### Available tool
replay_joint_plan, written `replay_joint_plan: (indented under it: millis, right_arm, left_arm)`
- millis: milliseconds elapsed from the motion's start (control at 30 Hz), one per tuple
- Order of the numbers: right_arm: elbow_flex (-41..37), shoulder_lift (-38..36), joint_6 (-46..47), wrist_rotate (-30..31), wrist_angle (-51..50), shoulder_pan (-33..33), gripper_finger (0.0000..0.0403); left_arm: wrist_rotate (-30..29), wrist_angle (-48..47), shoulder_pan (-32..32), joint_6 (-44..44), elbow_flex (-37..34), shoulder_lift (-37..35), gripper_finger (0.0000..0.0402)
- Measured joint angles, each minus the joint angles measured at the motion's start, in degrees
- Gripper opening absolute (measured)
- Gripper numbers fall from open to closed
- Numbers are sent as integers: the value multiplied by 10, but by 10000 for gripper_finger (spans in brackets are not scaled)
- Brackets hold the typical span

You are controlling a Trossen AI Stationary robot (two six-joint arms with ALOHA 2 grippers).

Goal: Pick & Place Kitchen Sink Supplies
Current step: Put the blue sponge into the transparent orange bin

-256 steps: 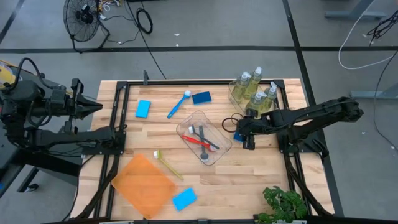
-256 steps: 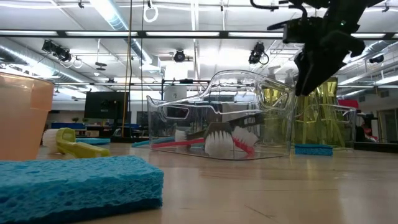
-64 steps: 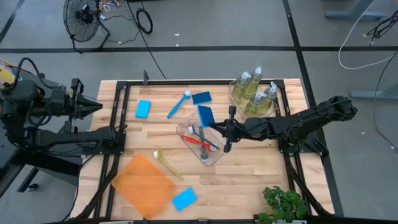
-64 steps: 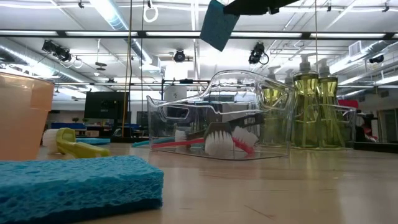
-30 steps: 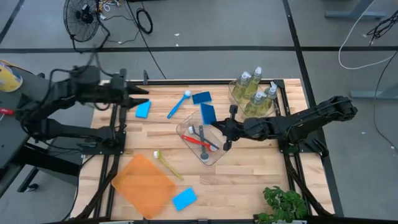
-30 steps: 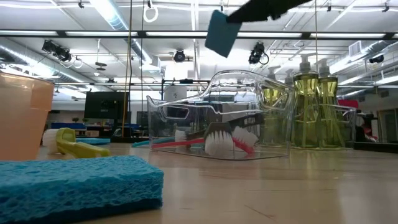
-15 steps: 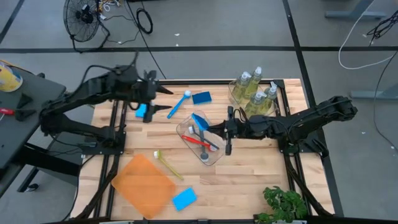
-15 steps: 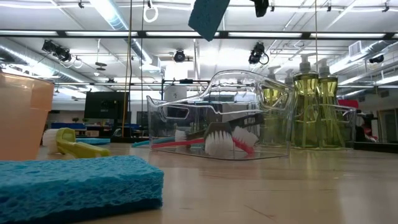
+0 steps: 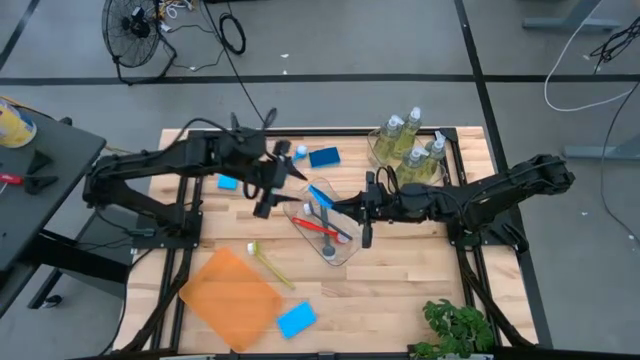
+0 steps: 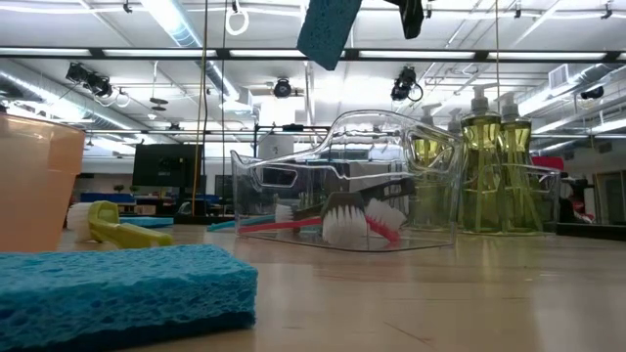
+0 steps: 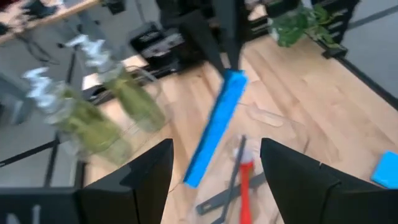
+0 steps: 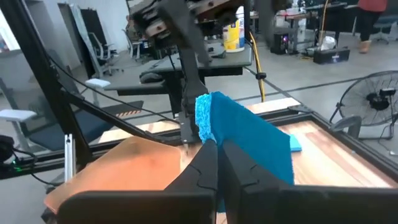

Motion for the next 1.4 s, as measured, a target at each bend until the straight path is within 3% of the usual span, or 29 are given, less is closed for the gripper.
replay_joint_plan:
  millis: [267,700,1200,1400]
  right_arm:
    - [0,0,4,-49,-4,-9,0]
    - [0,0,20,-60,-15,-9,0]
    - [0,0,33,-61,-18,-9,0]
    - [0,0,33,-61,-18,-9,4]
  left_arm:
    - [3,19,-29,0,0,43,248]
    - [6,31,-39,-2,0,98,239]
    - [4,45,-39,-2,0,98,69]
    - [4,47,-39,-2,0,98,27]
